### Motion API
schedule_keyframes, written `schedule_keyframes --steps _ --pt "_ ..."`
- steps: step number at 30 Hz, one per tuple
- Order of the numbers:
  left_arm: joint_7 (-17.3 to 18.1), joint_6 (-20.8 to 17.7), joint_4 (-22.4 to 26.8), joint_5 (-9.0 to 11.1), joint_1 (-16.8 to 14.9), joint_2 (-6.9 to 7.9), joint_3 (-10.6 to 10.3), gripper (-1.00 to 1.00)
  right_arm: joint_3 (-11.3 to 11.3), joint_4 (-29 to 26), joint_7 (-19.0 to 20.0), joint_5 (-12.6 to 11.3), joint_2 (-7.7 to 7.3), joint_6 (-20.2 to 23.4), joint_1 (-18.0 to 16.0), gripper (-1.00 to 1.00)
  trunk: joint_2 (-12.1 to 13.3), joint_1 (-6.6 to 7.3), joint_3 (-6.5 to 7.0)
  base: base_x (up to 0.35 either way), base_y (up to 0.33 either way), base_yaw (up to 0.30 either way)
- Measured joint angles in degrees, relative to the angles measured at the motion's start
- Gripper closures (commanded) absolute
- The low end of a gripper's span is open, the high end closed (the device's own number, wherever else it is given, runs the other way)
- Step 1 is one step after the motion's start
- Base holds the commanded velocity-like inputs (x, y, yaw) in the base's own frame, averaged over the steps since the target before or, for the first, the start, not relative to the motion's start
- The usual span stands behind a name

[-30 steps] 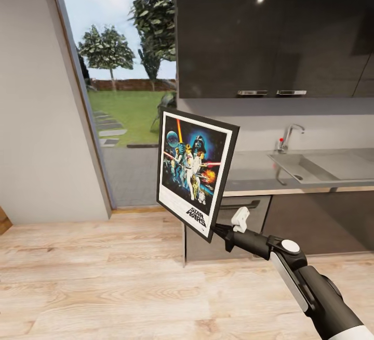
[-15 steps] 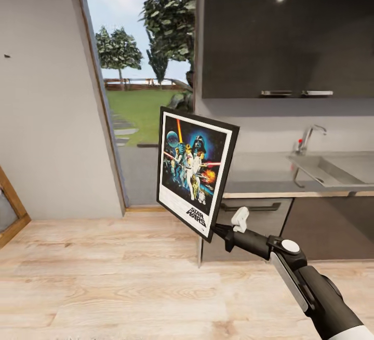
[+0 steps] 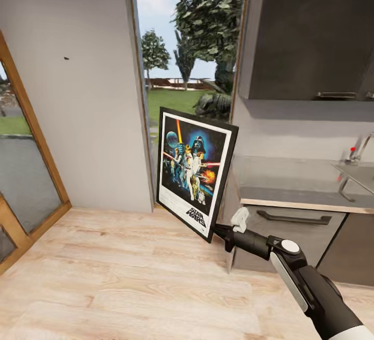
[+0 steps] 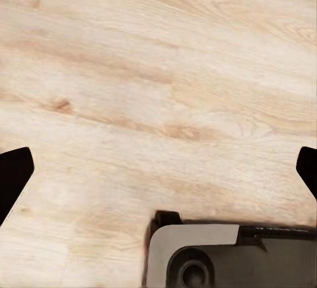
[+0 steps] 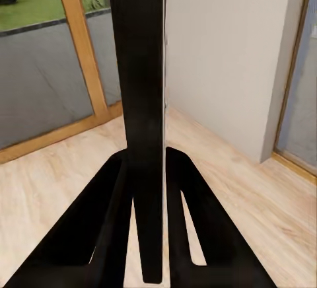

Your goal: Pick up the poster from the kitchen countertop and hang it on one of the wall nails in the kitchen.

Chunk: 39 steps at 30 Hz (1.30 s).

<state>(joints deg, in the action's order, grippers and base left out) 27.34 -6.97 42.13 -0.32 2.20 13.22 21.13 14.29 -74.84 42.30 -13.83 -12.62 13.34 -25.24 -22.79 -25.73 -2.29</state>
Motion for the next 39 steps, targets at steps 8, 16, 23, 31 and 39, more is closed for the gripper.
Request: schedule_keyframes --steps 8,16,23,31,39 --pt "0.0 0.0 0.0 0.0 0.0 0.00 0.0 -1.00 0.0 0.0 0.0 -0.1 0.00 0.0 0.0 1.00 0.0 0.00 0.00 0.139 0.292 0.245" --pt "0.0 0.0 0.0 0.0 0.0 0.00 0.0 -1.00 0.0 0.0 0.0 -0.1 0.00 0.0 0.0 1.00 0.0 0.01 0.00 0.202 0.292 0.027" --pt "0.0 -0.1 0.0 0.0 0.0 0.00 0.0 -1.00 -0.1 0.0 0.0 -0.1 0.00 0.0 0.0 1.00 0.0 0.01 0.00 0.212 0.294 0.002" --pt "0.0 0.0 0.0 0.0 0.0 0.00 0.0 -1.00 0.0 0.0 0.1 -0.2 0.00 -0.1 0.0 1.00 0.0 0.01 0.00 0.212 0.301 0.000" --pt "0.0 -0.1 0.0 0.0 0.0 0.00 0.0 -1.00 0.0 0.0 0.1 -0.2 0.00 0.0 0.0 1.00 0.0 0.01 0.00 0.212 0.303 0.000"
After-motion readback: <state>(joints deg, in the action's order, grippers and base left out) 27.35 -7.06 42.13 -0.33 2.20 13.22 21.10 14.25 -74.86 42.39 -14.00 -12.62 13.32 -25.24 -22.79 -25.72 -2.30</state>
